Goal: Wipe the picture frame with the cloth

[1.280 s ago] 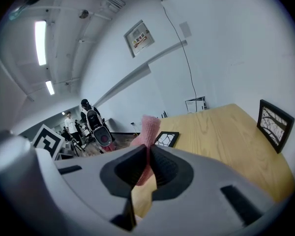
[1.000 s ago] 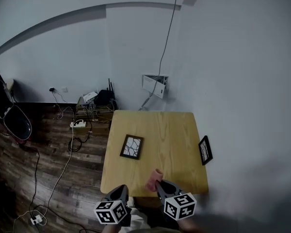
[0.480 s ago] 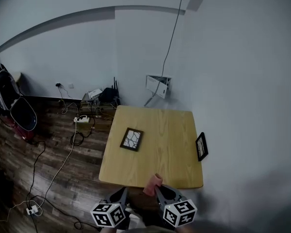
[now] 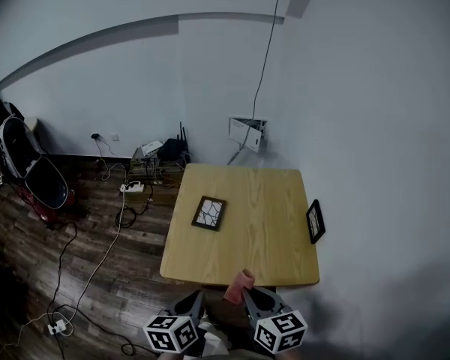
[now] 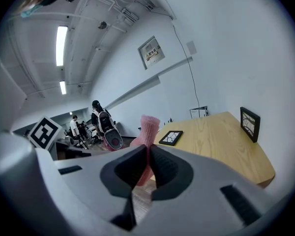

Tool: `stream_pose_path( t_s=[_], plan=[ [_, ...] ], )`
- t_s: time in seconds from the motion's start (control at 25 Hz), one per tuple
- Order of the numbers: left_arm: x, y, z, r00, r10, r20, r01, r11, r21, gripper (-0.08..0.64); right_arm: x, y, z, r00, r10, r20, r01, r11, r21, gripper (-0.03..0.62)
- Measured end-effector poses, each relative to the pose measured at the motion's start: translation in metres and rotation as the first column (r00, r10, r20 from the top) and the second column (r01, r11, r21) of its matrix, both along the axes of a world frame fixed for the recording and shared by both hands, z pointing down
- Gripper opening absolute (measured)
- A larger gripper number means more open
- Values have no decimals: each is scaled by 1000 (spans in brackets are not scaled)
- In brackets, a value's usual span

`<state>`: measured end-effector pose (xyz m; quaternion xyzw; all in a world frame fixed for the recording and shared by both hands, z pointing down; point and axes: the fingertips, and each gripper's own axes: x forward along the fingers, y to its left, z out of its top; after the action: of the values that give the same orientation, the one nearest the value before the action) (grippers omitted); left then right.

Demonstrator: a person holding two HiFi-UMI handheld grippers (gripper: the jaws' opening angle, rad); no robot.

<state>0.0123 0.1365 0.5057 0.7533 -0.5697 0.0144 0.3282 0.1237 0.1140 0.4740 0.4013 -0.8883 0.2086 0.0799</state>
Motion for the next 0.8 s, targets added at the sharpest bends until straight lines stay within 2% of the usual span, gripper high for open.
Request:
stream_pose_path(
  t_s=[0.8],
  plan=[
    [-7,14,-5,1000,13,18,-13,1000,18,3,-6,13,-10,1000,12,13,-13,1000,27,17]
  ],
)
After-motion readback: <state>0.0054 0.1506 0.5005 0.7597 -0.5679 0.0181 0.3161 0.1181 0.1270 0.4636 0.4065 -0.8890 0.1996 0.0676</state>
